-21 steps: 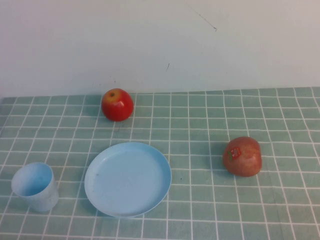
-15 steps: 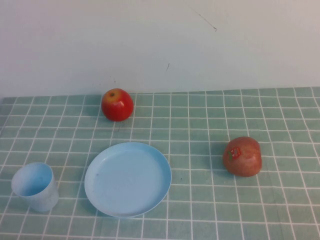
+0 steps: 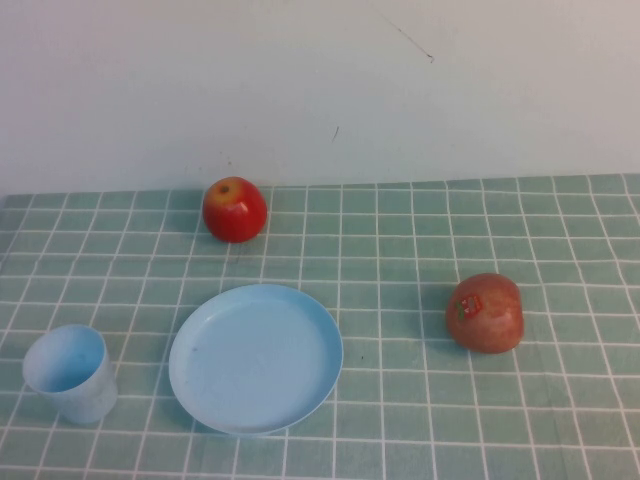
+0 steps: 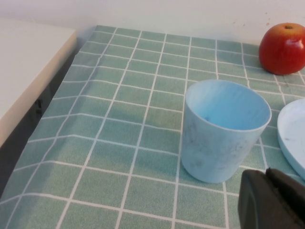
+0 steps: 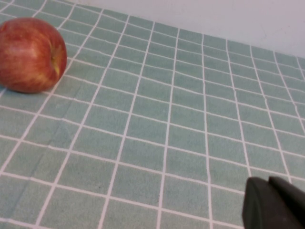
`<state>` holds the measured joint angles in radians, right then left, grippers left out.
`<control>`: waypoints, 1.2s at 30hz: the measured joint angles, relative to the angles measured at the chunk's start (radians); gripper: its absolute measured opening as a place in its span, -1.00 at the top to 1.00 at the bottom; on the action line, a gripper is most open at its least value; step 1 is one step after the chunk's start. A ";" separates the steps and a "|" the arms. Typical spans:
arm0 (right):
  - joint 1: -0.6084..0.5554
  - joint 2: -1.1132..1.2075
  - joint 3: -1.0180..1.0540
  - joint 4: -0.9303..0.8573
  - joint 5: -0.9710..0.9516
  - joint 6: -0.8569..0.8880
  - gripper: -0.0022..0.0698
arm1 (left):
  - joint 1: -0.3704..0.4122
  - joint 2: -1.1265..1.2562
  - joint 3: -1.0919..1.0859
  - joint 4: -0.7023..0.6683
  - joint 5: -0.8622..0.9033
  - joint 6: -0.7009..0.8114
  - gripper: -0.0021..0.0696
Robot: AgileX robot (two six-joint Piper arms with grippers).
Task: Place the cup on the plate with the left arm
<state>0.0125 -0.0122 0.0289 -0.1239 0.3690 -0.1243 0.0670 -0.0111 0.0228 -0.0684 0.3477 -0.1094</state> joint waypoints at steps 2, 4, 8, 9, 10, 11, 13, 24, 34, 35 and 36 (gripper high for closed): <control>0.000 0.000 0.000 0.000 0.000 0.000 0.95 | 0.000 0.000 0.000 0.000 0.000 0.002 0.95; 0.000 0.000 0.000 0.000 0.000 0.000 0.95 | 0.000 0.000 0.000 0.000 0.000 0.004 0.95; 0.000 0.000 0.000 0.000 0.000 0.000 0.95 | 0.000 0.000 0.000 0.000 0.000 0.007 0.95; 0.000 0.000 0.000 0.000 0.000 0.000 0.95 | 0.000 0.000 0.000 0.000 0.000 0.007 0.95; 0.000 0.000 0.000 0.000 0.000 0.000 0.95 | 0.000 0.000 0.000 0.000 0.000 0.007 0.95; 0.000 0.000 0.000 0.000 0.000 0.000 0.95 | 0.000 0.000 0.000 0.002 0.000 0.007 0.95; 0.000 0.000 0.000 0.000 0.000 0.000 0.95 | 0.000 0.000 0.000 0.004 0.000 0.008 0.95; 0.000 0.000 0.000 0.000 0.000 0.000 0.95 | 0.000 0.000 0.002 -0.011 -0.066 0.010 0.95; 0.000 0.000 0.000 0.000 0.000 0.000 0.95 | 0.000 0.000 0.008 -0.063 -0.509 -0.001 0.95; 0.000 0.000 0.000 0.000 0.000 0.000 0.95 | 0.000 0.000 0.008 -0.063 -0.553 -0.016 0.95; 0.000 0.000 0.000 0.000 0.000 0.000 0.95 | 0.000 0.000 0.008 -0.063 -0.603 -0.032 0.95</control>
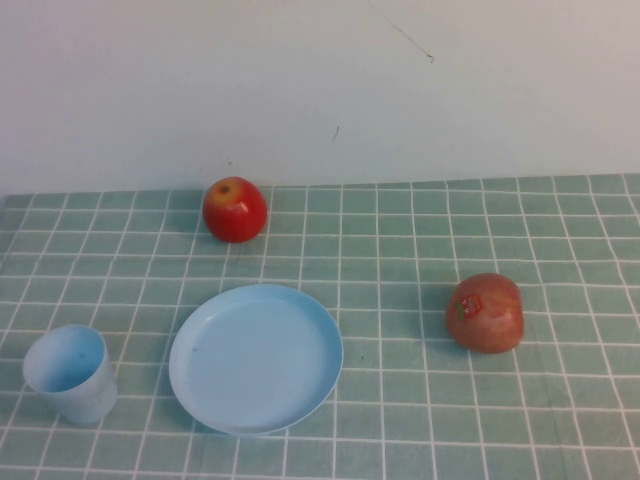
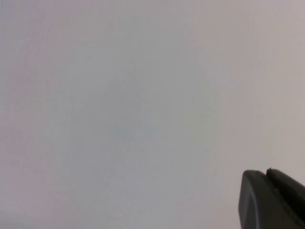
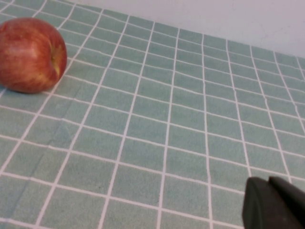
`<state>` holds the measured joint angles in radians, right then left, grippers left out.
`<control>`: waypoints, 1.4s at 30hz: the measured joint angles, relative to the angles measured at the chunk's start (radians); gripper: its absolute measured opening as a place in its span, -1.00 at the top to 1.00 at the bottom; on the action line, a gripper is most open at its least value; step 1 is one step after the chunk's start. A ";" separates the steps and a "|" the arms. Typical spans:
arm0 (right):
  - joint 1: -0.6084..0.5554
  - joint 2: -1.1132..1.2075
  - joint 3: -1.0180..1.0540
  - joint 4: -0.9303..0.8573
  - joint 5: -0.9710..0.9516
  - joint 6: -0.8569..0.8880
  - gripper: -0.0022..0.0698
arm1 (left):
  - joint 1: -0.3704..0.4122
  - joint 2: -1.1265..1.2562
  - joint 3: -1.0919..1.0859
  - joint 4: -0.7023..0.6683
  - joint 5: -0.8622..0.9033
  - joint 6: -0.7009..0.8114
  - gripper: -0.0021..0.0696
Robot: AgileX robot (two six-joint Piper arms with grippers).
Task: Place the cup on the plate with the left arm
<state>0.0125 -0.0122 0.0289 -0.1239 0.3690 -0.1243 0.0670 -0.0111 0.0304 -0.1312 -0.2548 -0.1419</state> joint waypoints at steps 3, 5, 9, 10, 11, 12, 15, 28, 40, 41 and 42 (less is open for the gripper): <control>0.000 0.000 0.000 0.000 0.000 0.000 0.95 | 0.000 0.000 0.000 0.000 -0.087 -0.030 0.95; 0.000 0.000 0.000 0.000 0.000 0.000 0.95 | 0.000 0.000 0.000 0.000 -0.098 -0.047 0.95; 0.000 0.000 0.000 0.000 0.000 0.000 0.95 | 0.000 0.000 0.000 0.000 -0.151 -0.092 0.95; 0.000 0.000 0.000 0.000 0.000 0.000 0.95 | 0.000 0.000 0.000 0.000 -0.185 -0.120 0.95; 0.000 0.000 0.000 0.000 0.000 0.000 0.95 | 0.000 0.000 0.000 0.000 -0.224 -0.142 0.95; 0.000 0.000 0.000 0.000 0.000 0.000 0.95 | 0.000 0.000 0.000 0.000 -0.268 -0.162 0.95; 0.000 0.000 0.000 0.000 0.000 0.000 0.95 | 0.000 -0.001 0.000 0.000 -0.383 -0.189 0.95; 0.000 0.000 0.000 0.000 0.000 0.000 0.95 | 0.000 0.108 -0.431 0.142 0.100 -0.206 0.95; 0.000 0.000 0.000 0.000 0.000 0.000 0.95 | 0.000 0.604 -0.547 0.131 0.344 -0.250 0.95; 0.000 0.000 0.000 0.000 0.000 0.000 0.95 | 0.000 0.625 -0.558 0.121 0.394 -0.256 0.95; 0.000 0.000 0.000 0.000 0.000 0.000 0.95 | 0.000 0.638 -0.568 0.114 0.441 -0.257 0.95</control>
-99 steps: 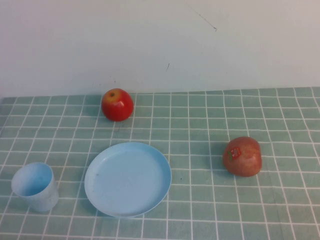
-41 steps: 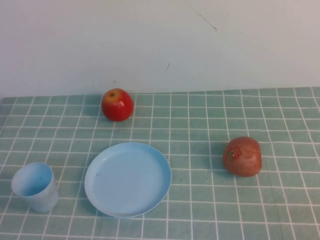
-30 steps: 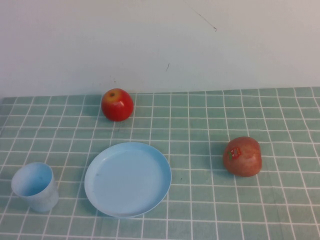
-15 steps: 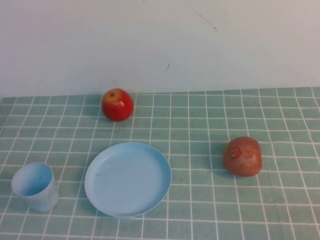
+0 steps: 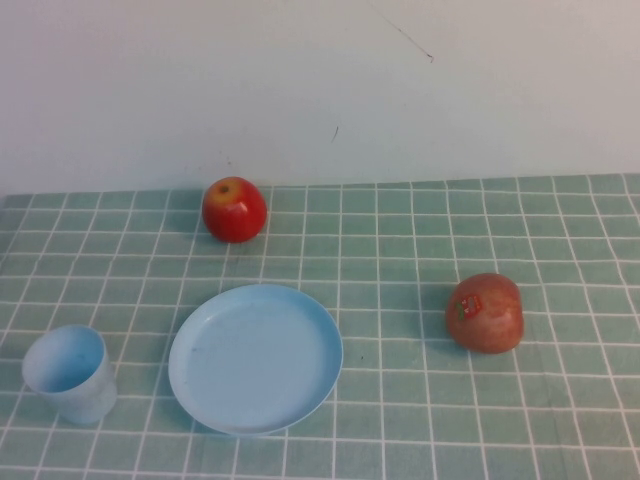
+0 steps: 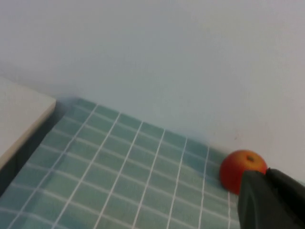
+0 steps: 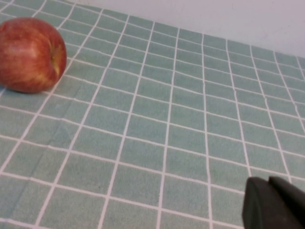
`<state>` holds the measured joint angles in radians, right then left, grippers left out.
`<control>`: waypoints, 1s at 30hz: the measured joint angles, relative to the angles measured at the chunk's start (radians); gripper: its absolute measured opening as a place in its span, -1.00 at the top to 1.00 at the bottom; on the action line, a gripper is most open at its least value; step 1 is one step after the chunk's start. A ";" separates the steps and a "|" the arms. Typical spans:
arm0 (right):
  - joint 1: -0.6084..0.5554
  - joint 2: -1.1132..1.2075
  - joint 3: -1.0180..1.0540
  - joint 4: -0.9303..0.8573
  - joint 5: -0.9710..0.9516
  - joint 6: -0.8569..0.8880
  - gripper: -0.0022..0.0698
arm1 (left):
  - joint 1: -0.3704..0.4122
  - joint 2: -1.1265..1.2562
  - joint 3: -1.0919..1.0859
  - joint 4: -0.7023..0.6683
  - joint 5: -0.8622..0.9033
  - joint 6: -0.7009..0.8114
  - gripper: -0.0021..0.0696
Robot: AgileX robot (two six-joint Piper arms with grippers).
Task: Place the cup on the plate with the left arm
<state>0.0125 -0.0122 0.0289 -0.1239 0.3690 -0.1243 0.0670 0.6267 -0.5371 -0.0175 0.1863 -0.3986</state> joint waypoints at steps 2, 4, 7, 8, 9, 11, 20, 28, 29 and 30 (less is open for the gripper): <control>0.000 0.000 0.000 0.000 0.000 0.000 0.95 | 0.000 0.013 -0.013 -0.011 0.071 -0.006 0.95; 0.000 0.000 0.000 0.000 0.000 0.000 0.95 | 0.000 0.018 -0.017 -0.015 0.101 -0.006 0.95; 0.000 0.000 0.000 0.000 0.000 0.000 0.95 | 0.000 0.009 -0.020 -0.024 0.120 -0.006 0.95; 0.000 0.000 0.000 0.000 0.000 0.000 0.95 | 0.000 0.005 -0.020 -0.028 0.125 -0.006 0.95; 0.000 0.000 0.000 0.000 0.000 0.000 0.95 | 0.000 0.000 -0.020 -0.031 0.129 -0.006 0.95; 0.000 0.000 0.000 0.000 0.000 0.000 0.95 | 0.000 -0.008 -0.020 -0.049 0.136 -0.006 0.95; 0.000 0.000 0.000 0.000 0.000 0.000 0.95 | 0.000 -0.012 -0.020 -0.106 0.195 -0.002 0.95; 0.000 0.000 0.000 0.000 0.000 0.000 0.95 | 0.000 0.006 -0.111 -0.084 0.453 0.196 0.95; 0.000 0.000 0.000 0.000 0.000 0.000 0.95 | 0.000 0.022 -0.141 -0.064 0.488 0.209 0.95; 0.000 0.000 0.000 0.000 0.000 0.000 0.95 | 0.000 0.039 -0.174 -0.046 0.524 0.214 0.95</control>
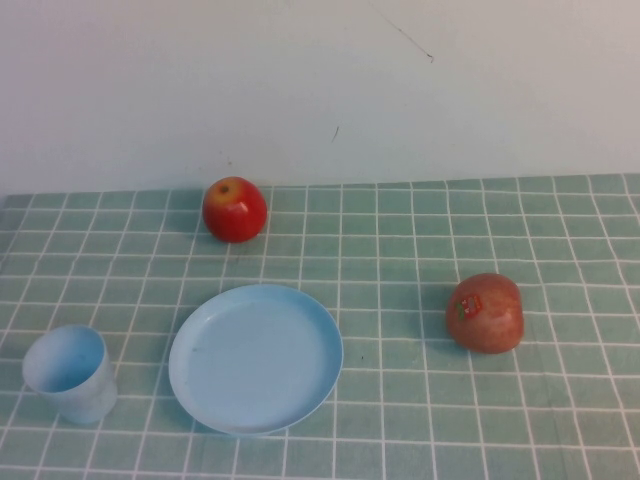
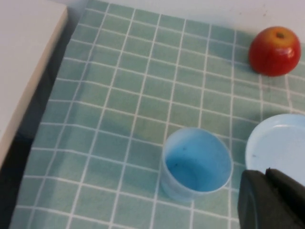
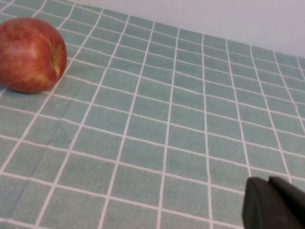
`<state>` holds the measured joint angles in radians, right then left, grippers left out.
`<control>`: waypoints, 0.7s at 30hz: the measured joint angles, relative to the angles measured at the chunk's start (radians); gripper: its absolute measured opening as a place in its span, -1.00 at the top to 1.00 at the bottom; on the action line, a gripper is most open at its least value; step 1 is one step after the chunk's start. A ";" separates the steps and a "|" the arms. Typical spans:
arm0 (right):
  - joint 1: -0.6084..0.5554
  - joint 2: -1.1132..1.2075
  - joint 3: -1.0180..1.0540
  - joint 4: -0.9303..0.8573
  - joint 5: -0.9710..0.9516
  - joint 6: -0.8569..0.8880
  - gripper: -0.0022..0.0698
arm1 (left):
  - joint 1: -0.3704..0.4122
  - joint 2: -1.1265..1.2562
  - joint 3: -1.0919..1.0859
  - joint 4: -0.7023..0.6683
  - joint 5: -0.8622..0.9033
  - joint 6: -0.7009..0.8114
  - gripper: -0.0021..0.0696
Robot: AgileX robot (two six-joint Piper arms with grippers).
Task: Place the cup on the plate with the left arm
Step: Pick up the cup from the table
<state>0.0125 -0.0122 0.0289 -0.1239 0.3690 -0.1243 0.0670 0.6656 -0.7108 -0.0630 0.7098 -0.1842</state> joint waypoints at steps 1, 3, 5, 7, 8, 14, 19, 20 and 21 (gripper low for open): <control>0.000 0.000 0.000 0.000 0.000 0.000 0.95 | 0.000 0.027 -0.035 0.024 0.040 0.002 0.95; 0.000 0.000 0.000 0.000 0.000 0.000 0.95 | 0.000 0.095 -0.107 0.063 0.124 0.006 0.95; 0.000 0.000 0.000 0.000 0.000 0.000 0.95 | 0.000 0.186 -0.194 0.098 0.231 0.016 0.95; 0.000 0.000 0.000 0.000 0.000 0.000 0.95 | 0.000 0.275 -0.272 0.127 0.326 0.020 0.95; 0.000 0.000 0.000 0.000 0.000 0.000 0.95 | 0.000 0.325 -0.314 0.138 0.371 0.020 0.95; 0.000 0.000 0.000 0.000 0.000 0.000 0.95 | 0.000 0.573 -0.483 0.145 0.447 0.026 0.95; 0.000 0.000 0.000 0.000 0.000 0.000 0.95 | 0.000 0.716 -0.529 0.103 0.440 0.088 0.81; 0.000 0.000 0.000 0.000 0.000 0.000 0.95 | 0.000 0.743 -0.530 0.102 0.435 0.098 0.73; 0.000 0.000 0.000 0.000 0.000 0.000 0.95 | 0.000 0.768 -0.533 0.099 0.430 0.104 0.63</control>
<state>0.0125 -0.0122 0.0289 -0.1239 0.3690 -0.1243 0.0670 1.4339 -1.2436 0.0364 1.1396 -0.0800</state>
